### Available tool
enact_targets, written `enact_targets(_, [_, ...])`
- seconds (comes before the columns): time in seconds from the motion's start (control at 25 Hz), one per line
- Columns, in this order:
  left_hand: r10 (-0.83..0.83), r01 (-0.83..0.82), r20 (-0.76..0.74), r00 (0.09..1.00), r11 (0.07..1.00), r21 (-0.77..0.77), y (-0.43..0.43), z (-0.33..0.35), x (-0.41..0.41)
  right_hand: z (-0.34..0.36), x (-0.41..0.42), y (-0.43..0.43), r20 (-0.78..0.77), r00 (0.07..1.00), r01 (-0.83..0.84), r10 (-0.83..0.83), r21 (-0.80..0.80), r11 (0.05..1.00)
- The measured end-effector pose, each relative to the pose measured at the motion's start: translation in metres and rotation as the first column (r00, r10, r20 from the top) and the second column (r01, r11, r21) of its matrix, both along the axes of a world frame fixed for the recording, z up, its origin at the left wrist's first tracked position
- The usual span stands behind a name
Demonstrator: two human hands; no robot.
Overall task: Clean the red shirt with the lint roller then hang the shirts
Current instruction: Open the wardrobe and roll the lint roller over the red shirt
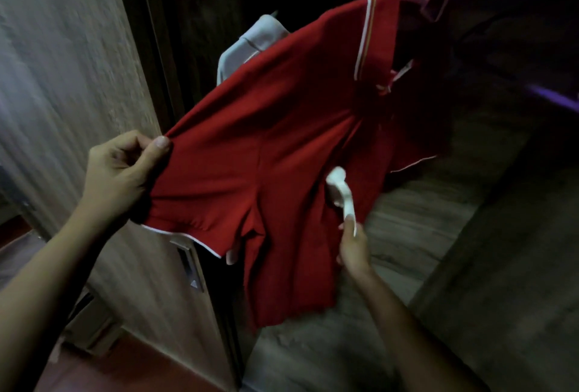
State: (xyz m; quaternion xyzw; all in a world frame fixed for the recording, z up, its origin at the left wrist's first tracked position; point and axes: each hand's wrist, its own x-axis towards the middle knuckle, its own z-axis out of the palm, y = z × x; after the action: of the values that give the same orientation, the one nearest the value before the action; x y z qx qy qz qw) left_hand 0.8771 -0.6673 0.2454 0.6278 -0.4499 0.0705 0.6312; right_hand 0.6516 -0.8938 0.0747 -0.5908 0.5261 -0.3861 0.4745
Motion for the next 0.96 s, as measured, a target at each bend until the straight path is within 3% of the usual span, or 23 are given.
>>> enact_targets(0.2, [-0.001, 0.001, -0.021, 1.0, 1.0, -0.011, 0.0, 0.003, -0.008, 0.037, -0.013, -0.093, -0.117, 0.967, 0.223, -0.226, -0.045, 0.974])
enact_targets(0.4, [-0.018, 0.017, -0.024, 1.0, 1.0, -0.023, 0.0, 0.002, -0.007, -0.037, -0.006, 0.006, -0.02, 0.997, 0.072, -0.072, -0.007, 0.997])
enact_targets(0.56, [0.004, -0.004, -0.016, 1.0, 1.0, -0.012, -0.002, 0.001, -0.006, -0.073, -0.012, 0.05, -0.133, 0.991, -0.001, -0.001, -0.012, 1.0])
enact_targets(0.68, [0.019, -0.019, -0.021, 1.0, 1.0, -0.008, -0.001, 0.0, -0.005, -0.043, -0.011, -0.01, -0.207, 0.97, 0.119, -0.13, -0.066, 0.991])
enact_targets(0.8, [-0.001, 0.001, -0.034, 0.999, 1.0, -0.01, 0.0, 0.001, -0.006, 0.01, -0.019, -0.073, -0.184, 0.933, 0.296, -0.309, -0.095, 0.951])
enact_targets(0.88, [-0.007, 0.007, -0.026, 1.0, 1.0, -0.013, 0.0, 0.002, -0.006, 0.027, -0.021, -0.08, -0.118, 0.939, 0.311, -0.323, -0.108, 0.944])
enact_targets(0.96, [-0.015, 0.015, -0.026, 1.0, 1.0, -0.023, 0.0, 0.001, -0.006, 0.017, -0.016, -0.052, -0.047, 0.973, 0.215, -0.224, -0.152, 0.965])
